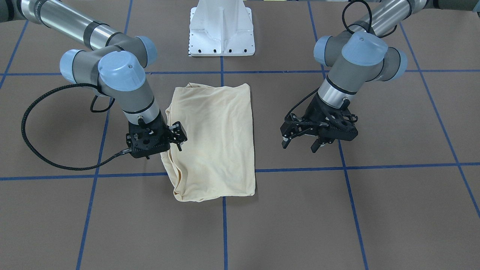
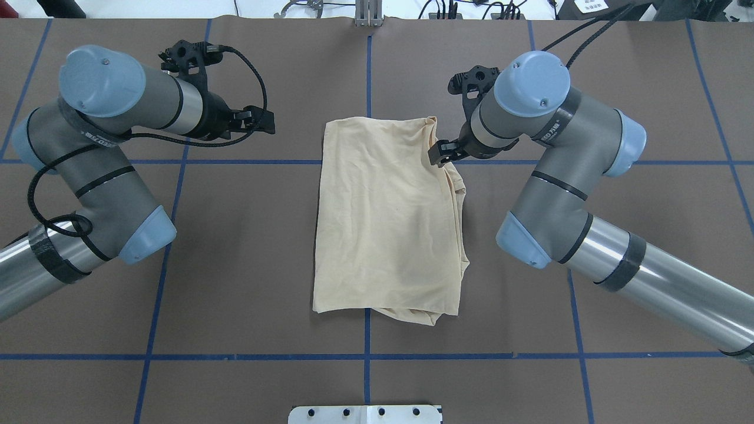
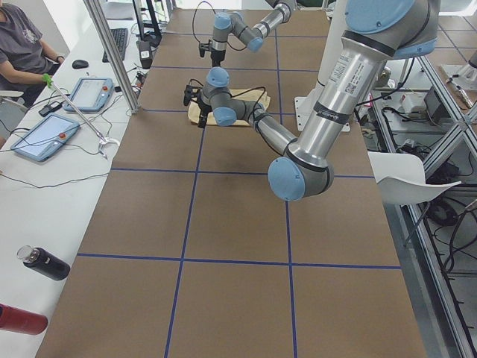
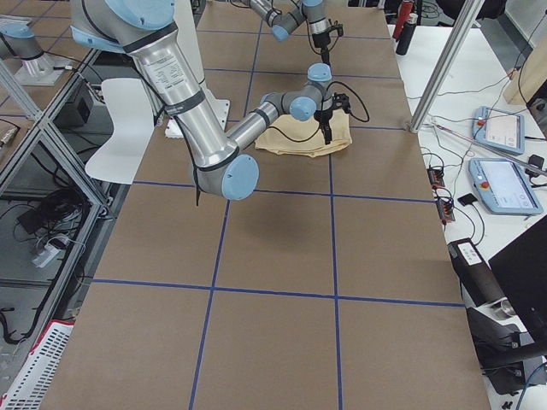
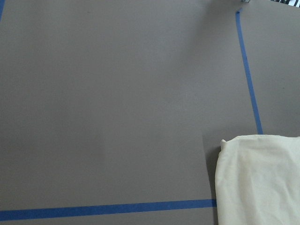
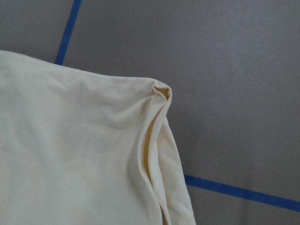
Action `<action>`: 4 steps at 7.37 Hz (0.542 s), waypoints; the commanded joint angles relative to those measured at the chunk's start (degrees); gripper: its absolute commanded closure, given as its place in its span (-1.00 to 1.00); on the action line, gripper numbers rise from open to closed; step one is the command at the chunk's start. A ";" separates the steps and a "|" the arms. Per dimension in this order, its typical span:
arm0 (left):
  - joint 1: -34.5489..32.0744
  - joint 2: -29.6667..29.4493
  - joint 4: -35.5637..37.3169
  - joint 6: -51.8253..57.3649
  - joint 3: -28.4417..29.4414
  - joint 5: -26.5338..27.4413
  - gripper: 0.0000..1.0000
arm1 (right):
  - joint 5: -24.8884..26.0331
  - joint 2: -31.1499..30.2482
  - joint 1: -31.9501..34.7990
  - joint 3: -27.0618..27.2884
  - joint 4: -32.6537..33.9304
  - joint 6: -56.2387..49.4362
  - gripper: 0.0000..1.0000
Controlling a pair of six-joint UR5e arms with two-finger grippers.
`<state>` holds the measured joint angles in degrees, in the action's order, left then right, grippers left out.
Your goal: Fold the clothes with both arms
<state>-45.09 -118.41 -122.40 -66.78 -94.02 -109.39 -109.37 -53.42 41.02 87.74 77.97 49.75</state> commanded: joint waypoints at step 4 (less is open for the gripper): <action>0.09 -0.77 -0.74 0.34 -2.13 0.93 -1.00 | 5.38 7.45 -0.50 -12.30 -2.36 -0.97 -1.00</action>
<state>-45.01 -118.75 -123.06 -66.36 -95.60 -108.87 -105.67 -47.77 40.72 79.53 77.35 49.10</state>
